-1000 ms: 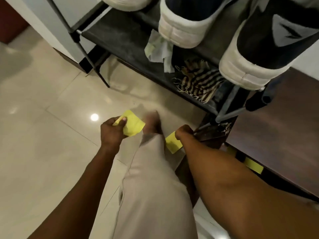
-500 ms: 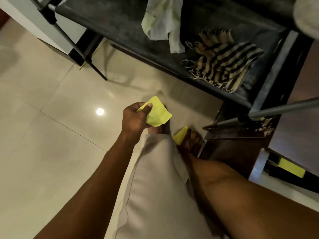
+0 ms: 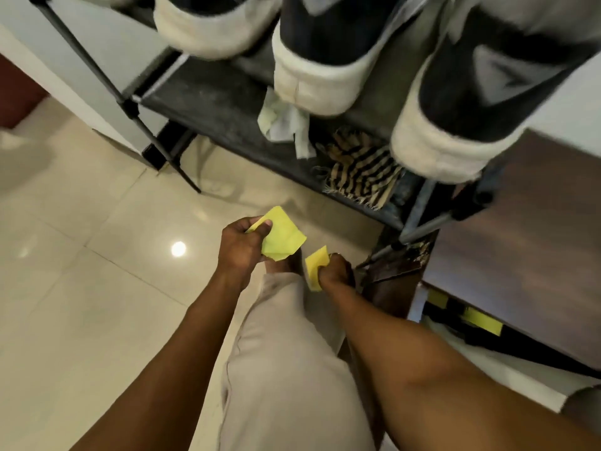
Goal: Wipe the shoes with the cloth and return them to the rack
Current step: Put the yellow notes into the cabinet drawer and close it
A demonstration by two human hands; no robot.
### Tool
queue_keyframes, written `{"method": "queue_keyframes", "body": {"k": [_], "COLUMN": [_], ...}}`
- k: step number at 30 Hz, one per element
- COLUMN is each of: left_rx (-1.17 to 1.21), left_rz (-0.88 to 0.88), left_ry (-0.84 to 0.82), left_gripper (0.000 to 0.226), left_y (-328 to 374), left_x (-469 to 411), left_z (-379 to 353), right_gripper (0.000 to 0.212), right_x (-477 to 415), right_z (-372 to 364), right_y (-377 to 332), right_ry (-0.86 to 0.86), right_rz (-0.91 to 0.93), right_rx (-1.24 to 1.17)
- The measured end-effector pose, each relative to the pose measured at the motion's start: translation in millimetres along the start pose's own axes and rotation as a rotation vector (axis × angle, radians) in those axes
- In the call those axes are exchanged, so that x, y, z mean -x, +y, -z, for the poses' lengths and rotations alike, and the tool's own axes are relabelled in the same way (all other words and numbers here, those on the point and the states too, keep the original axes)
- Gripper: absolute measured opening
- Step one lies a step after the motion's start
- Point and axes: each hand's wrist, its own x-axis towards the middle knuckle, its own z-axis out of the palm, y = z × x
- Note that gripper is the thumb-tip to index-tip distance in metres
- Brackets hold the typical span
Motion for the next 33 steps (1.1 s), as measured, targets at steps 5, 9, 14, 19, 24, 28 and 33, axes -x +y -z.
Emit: {"method": "queue_keyframes", "body": {"k": [5,9,14,19,24,28,33], "left_rx": [-0.036,-0.050,-0.089,-0.155,-0.107,0.070,0.033], "left_rz": [-0.092,-0.140,-0.206,-0.226,-0.211,-0.139,-0.153], "left_ry": [-0.051,-0.092,-0.052,-0.034,-0.195,-0.330,-0.483], "left_gripper": [0.006,0.009,0.005,0.028,0.029,0.024,0.021], "left_y": [69.6,110.0,120.3,107.0,91.9,85.9,75.1], "left_x": [59.5,115.5,176.8,225.5,266.8,296.4,326.6], "left_z": [10.2,15.1,5.2,-18.2,-63.1,-103.8,-152.7], "right_gripper": [0.020,0.032,0.040,0.036,0.041,0.040,0.038], "right_x": [73.3,144.5,212.3,262.7,284.5,293.8,305.5], "right_z": [66.7,119.7,174.7,220.8,250.5,269.7,297.9], "right_y": [-33.2,-27.7,-4.8,16.7,41.1,70.3,121.8], "right_ry": [0.071,0.110,0.184,0.214,0.192,0.224,0.267], "right_rz": [0.286,0.409,0.492,0.546,0.528,0.450,0.418], "right_rx": [-0.069,-0.190,-0.346,-0.563,-0.605,-0.488,-0.392]}}
